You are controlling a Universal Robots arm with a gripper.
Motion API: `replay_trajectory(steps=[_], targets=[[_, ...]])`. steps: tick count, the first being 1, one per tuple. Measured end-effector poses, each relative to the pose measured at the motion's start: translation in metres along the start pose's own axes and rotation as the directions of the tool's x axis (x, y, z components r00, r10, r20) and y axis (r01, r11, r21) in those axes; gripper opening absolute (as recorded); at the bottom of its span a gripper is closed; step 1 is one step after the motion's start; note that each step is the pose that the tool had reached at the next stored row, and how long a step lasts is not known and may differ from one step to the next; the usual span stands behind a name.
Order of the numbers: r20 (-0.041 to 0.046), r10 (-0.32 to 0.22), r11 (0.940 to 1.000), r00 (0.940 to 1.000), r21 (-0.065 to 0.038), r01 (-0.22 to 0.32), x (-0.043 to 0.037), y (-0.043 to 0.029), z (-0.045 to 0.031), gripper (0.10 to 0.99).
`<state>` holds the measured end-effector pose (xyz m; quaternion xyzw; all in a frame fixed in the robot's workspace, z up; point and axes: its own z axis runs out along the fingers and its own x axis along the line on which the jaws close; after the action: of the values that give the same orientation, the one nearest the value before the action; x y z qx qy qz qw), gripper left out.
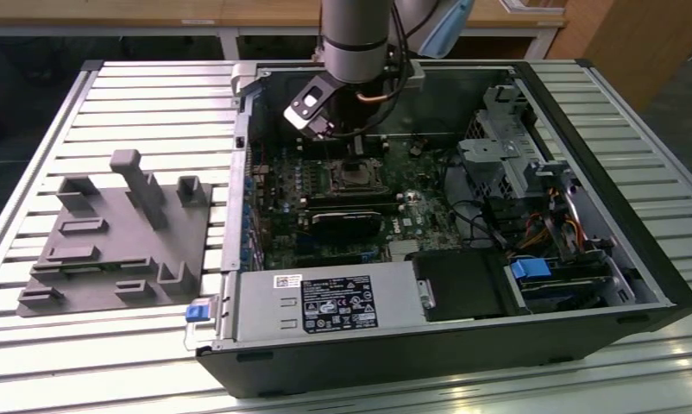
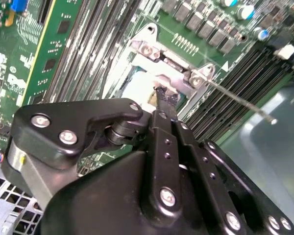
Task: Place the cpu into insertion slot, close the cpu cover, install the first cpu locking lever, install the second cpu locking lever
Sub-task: 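Close the cpu cover, then install the first cpu locking lever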
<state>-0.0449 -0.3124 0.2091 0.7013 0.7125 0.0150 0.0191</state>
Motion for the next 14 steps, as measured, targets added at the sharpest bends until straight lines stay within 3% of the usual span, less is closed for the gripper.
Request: replay_trajectory(steps=[14], targets=[[-0.0001,0.0,1.0,1.0,0.001,0.0,0.0,0.0046,-0.0003,0.106]])
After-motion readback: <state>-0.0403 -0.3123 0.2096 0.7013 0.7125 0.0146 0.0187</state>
